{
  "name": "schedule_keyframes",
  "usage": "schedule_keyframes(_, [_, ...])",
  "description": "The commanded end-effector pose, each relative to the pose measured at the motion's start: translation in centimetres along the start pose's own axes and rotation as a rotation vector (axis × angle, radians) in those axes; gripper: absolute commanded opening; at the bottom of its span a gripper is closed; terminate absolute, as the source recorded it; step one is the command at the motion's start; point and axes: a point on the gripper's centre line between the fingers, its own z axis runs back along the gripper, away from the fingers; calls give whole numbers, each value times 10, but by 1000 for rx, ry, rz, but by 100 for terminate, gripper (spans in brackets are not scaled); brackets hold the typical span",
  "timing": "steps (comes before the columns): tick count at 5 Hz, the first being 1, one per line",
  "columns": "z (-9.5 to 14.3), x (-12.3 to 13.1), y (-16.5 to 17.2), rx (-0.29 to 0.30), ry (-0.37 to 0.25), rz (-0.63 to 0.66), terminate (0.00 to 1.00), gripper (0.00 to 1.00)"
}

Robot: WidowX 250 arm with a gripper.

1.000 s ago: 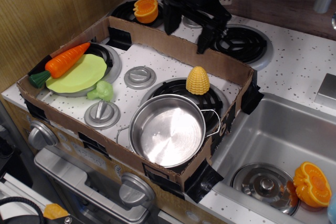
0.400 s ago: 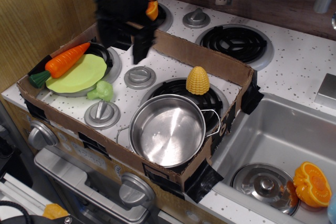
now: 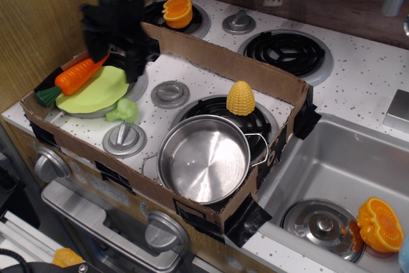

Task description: Take carrot off plate

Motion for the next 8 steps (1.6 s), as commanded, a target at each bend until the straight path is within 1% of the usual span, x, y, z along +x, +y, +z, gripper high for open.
schedule_keyframes(1, [-4,-5,37,25,-34,-4,0,100])
schedule_keyframes(2, [-12,-12,45,21,-44,0,0,100])
schedule_keyframes(3, [-17,-13,52,14,-37,-2,0,100])
schedule_keyframes(5, [-33,-21,50,-36,-33,13,0,100])
schedule_keyframes(6, [-41,-21,51,-58,-49,13,0,100])
schedule_keyframes(7, [-47,-23,54,-76,-40,19,0,100])
schedule_keyframes(8, [-43,-20,56,-83,-33,-5,0,0])
